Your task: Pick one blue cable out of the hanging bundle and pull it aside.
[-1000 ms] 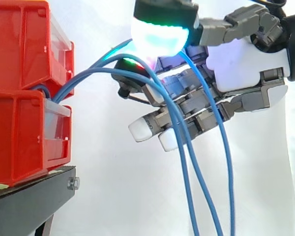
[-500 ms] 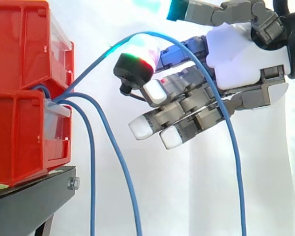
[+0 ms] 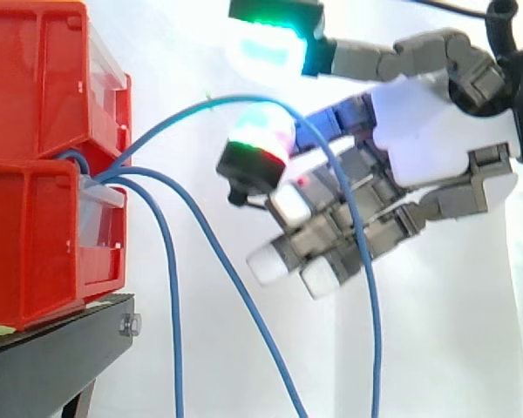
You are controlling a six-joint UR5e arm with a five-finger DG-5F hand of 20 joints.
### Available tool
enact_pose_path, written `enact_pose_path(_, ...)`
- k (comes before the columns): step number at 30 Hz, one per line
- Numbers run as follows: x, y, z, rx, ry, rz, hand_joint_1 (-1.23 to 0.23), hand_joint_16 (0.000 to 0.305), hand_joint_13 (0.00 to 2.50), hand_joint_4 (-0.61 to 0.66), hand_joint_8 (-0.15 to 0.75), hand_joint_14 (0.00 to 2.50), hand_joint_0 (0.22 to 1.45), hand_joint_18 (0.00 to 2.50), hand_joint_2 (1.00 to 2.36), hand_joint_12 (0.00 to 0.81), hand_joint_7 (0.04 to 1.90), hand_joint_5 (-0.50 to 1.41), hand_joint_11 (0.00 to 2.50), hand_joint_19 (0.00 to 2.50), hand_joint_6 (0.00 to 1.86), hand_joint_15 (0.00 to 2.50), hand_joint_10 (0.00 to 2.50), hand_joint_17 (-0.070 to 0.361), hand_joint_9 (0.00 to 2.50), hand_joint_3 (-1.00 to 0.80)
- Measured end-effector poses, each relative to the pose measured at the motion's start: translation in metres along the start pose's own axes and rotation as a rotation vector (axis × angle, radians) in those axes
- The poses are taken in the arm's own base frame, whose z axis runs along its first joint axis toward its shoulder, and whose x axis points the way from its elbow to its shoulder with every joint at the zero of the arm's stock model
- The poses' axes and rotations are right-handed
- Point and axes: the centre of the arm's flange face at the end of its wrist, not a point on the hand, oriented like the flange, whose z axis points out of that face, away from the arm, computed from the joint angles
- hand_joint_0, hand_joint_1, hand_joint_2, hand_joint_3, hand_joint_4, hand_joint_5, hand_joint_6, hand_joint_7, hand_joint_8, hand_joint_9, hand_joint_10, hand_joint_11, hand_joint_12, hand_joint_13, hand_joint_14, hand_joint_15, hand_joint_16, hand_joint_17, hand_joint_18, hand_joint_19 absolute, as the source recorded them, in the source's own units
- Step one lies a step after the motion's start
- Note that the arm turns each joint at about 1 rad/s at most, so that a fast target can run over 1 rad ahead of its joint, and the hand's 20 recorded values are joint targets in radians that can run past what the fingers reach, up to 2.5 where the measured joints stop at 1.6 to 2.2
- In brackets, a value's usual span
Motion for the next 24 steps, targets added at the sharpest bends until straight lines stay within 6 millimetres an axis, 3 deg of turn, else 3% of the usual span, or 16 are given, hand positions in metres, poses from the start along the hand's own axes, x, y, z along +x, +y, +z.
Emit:
enact_pose_path(7,0.000,-0.023,-0.001,0.036,0.001,-0.020,-0.53,0.061,0.76,0.24,0.345,0.02,0.53,0.66,1.01,0.433,1.41,-0.14,0.54,0.59,0.86,0.43,0.02,0.137,1.03,-0.33)
enact_pose_path(18,-0.002,-0.022,-0.001,0.035,-0.001,-0.020,-0.58,0.060,0.76,0.26,0.344,0.02,0.54,0.66,1.01,0.427,1.44,-0.14,0.55,0.60,0.86,0.43,0.02,0.135,1.02,-0.32)
enact_pose_path(24,-0.002,-0.018,0.000,0.029,0.000,-0.016,-0.68,0.068,0.79,0.32,0.379,0.01,0.56,0.75,1.02,0.465,1.53,-0.14,0.55,0.54,0.88,0.41,0.01,0.152,1.03,-0.05)
